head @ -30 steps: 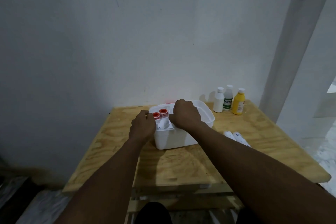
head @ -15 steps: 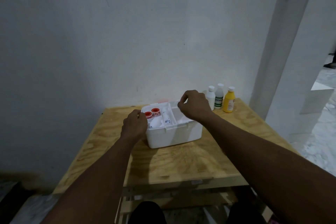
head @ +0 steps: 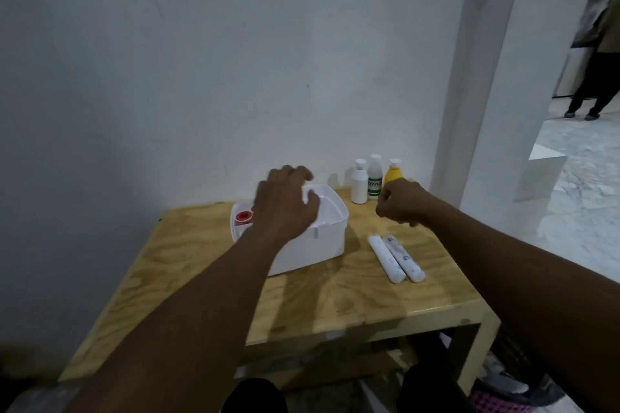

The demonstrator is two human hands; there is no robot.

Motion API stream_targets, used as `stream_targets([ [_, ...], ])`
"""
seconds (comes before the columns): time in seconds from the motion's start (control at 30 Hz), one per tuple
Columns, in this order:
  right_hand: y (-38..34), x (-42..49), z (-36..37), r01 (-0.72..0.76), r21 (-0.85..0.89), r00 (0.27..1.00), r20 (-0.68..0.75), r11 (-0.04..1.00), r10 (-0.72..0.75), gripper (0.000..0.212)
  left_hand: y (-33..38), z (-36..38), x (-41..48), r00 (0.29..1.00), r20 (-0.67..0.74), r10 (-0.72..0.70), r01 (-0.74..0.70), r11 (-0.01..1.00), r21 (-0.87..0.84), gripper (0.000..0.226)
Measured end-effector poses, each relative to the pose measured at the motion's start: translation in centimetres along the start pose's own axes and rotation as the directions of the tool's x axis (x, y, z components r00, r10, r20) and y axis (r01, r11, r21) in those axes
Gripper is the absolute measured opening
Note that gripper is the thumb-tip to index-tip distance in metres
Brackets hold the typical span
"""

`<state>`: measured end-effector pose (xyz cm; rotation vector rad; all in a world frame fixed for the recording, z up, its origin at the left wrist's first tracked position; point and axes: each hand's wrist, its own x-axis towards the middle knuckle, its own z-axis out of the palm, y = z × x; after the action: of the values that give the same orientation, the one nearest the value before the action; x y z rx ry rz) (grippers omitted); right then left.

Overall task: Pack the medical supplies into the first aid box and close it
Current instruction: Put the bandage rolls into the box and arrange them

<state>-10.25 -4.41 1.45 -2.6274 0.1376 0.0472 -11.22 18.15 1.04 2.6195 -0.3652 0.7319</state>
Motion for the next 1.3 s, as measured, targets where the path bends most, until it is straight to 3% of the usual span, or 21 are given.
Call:
stream_targets([
  [0.1,1.5,-0.5,0.3,-0.036,-0.077,0.993,0.106,0.996,0.044,0.035,4.5,1.8,0.1,0.965,0.165,0.204,-0.217,0.974,0.067,0.036],
  [0.2,3.2,-0.6,0.9,-0.037,-0.077,0.981,0.189,0.996,0.051,0.041,8.3,3.7,-0.5,0.91,0.331,0.252,-0.283,0.958,0.049,0.035],
  [0.37,5.5,-0.6,2.0,0.004,-0.075,0.977,0.215,0.997,0.012,0.033,11.7,6.0,-0.8,0.829,0.551,0.093,-0.204,0.968,0.144,0.032],
  [0.53,6.8,-1.1,1.4,-0.056,-0.037,0.979,0.192,0.998,0.062,0.028,11.4,7.9,-0.7,0.688,0.718,-0.106,0.019,0.991,0.129,0.055],
  [0.9,7.7,-1.1,1.3,-0.103,0.087,0.985,0.145,0.991,0.089,0.028,10.6,9.8,-0.5,0.76,0.617,-0.204,0.229,0.973,0.04,0.045],
  [1.0,8.0,-0.7,0.9,-0.03,0.129,0.999,0.029,0.991,0.027,0.035,11.0,9.7,-0.2,0.778,0.593,-0.206,0.283,0.958,-0.038,0.05],
  [1.13,7.9,-0.3,-0.3,0.072,0.199,0.985,-0.167,0.977,-0.039,0.051,11.5,9.0,0.9,0.866,0.468,-0.176,0.289,0.94,-0.182,0.048],
  [1.3,8.0,-0.3,-0.4,0.153,0.173,0.956,-0.276,0.973,-0.101,0.041,11.5,8.9,1.2,0.901,0.41,-0.143,0.26,0.934,-0.245,0.049],
])
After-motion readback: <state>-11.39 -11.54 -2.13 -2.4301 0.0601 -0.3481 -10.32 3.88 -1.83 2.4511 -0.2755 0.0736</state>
